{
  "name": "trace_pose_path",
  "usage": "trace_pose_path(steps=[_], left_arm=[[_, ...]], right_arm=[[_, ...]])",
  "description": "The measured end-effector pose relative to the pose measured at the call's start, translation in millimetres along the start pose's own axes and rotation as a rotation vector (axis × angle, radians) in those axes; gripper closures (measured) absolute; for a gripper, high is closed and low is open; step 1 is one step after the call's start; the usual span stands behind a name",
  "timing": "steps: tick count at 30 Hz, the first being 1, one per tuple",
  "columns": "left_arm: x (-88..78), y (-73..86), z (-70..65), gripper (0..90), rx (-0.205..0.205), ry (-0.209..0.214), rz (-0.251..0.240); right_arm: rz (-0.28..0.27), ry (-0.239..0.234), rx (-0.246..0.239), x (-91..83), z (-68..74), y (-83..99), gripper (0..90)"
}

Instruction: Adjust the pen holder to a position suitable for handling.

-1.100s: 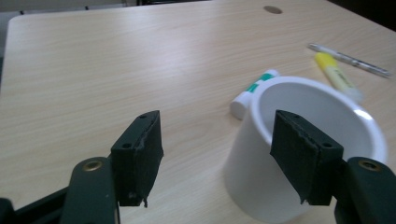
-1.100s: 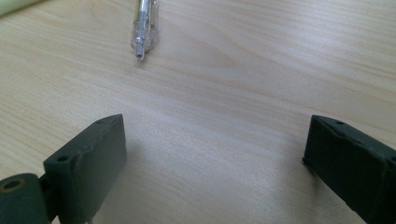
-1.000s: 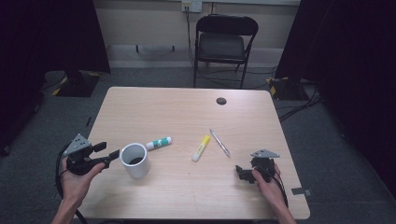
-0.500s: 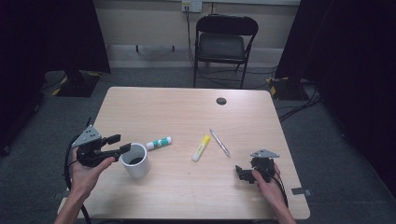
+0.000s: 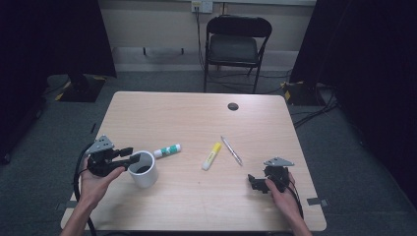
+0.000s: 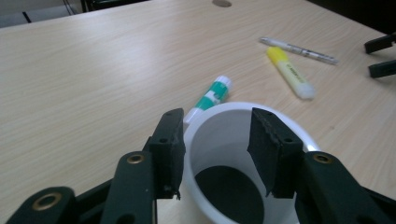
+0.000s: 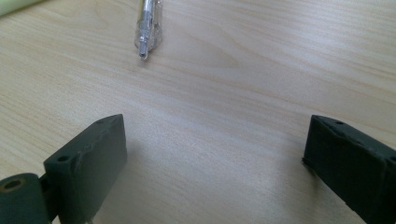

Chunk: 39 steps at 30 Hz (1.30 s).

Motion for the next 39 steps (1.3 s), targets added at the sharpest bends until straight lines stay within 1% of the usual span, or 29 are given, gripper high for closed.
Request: trace_pose_path(steps=[1, 3, 4, 6, 7, 8, 11, 13, 15, 17, 18, 19, 22, 24, 25, 27, 29, 35, 39], left_arm=[[0.0, 0.0, 0.0, 58.3, 0.000, 0.000, 0.000], [2.5, 3.4, 4.7, 60.0, -0.014, 0.016, 0.000], [3.4, 4.7, 6.0, 61.0, -0.018, 0.012, 0.003], [6.9, 6.5, 6.6, 62.5, -0.015, 0.010, 0.018], [8.5, 6.8, 6.5, 62.7, -0.017, 0.017, 0.021], [10.0, 6.8, 6.6, 64.2, -0.009, 0.009, 0.029], [11.5, 6.8, 6.1, 65.8, -0.012, 0.003, 0.039], [11.3, 7.3, 7.9, 71.2, -0.017, 0.003, 0.032], [11.1, 8.3, 9.3, 73.1, -0.011, 0.001, 0.034], [12.9, 9.7, 10.1, 74.1, -0.020, 0.003, 0.037], [13.5, 10.3, 10.1, 75.0, -0.017, 0.004, 0.043], [14.0, 10.4, 9.9, 75.7, -0.015, 0.012, 0.043], [15.2, 9.1, 6.1, 77.7, -0.010, 0.016, 0.048], [16.3, 8.1, 4.2, 78.2, -0.002, 0.036, 0.054], [17.8, 7.4, 2.5, 78.8, 0.001, 0.046, 0.049], [18.5, 6.3, 0.3, 79.5, 0.011, 0.044, 0.056], [19.9, 5.2, -3.1, 79.5, 0.012, 0.053, 0.059], [26.4, -1.5, -14.4, 79.7, 0.038, 0.073, 0.070], [29.3, -3.8, -19.2, 79.7, 0.041, 0.086, 0.074]], right_arm=[[0.000, 0.000, 0.000, 0.0, 0.0, 0.0, 4.9], [0.000, 0.000, 0.000, 0.0, 0.0, 0.0, 4.9], [-0.001, 0.001, -0.001, 0.1, -0.1, 0.0, 4.9], [-0.001, 0.001, -0.001, 0.1, -0.1, 0.0, 4.9], [-0.001, 0.001, -0.001, 0.0, -0.1, 0.0, 4.9], [0.000, 0.000, 0.000, 0.0, 0.0, 0.0, 4.9], [-0.001, 0.000, -0.001, 0.0, -0.1, 0.0, 4.9], [-0.001, 0.001, -0.001, 0.0, -0.1, 0.0, 4.9], [-0.001, 0.001, -0.001, 0.0, -0.1, 0.0, 4.9], [-0.001, 0.001, -0.001, 0.0, -0.1, 0.0, 4.9], [-0.001, 0.001, -0.001, 0.0, -0.1, 0.0, 4.9], [-0.001, 0.001, -0.001, 0.1, -0.1, 0.0, 4.9], [-0.001, 0.001, -0.001, 0.0, -0.1, 0.0, 4.9], [-0.001, 0.001, -0.001, 0.0, -0.1, 0.0, 4.9], [-0.001, 0.001, -0.001, 0.1, -0.1, 0.0, 4.9], [-0.001, 0.001, -0.001, 0.0, -0.1, 0.0, 4.9], [-0.001, 0.001, -0.001, 0.0, -0.1, 0.0, 4.9], [-0.001, 0.001, -0.001, 0.1, -0.1, 0.0, 4.9], [-0.001, 0.001, -0.001, 0.0, -0.1, 0.0, 4.9]])
Point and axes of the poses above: each handheld gripper's, and its own axes: x roughly forward along the jaws, y roughly out of its underside, z roughly to its left, the point moved 3 cm from there along x, roughly forward along the jaws, and after that the axes turned 15 degrees about z, right-handed, at the moved point
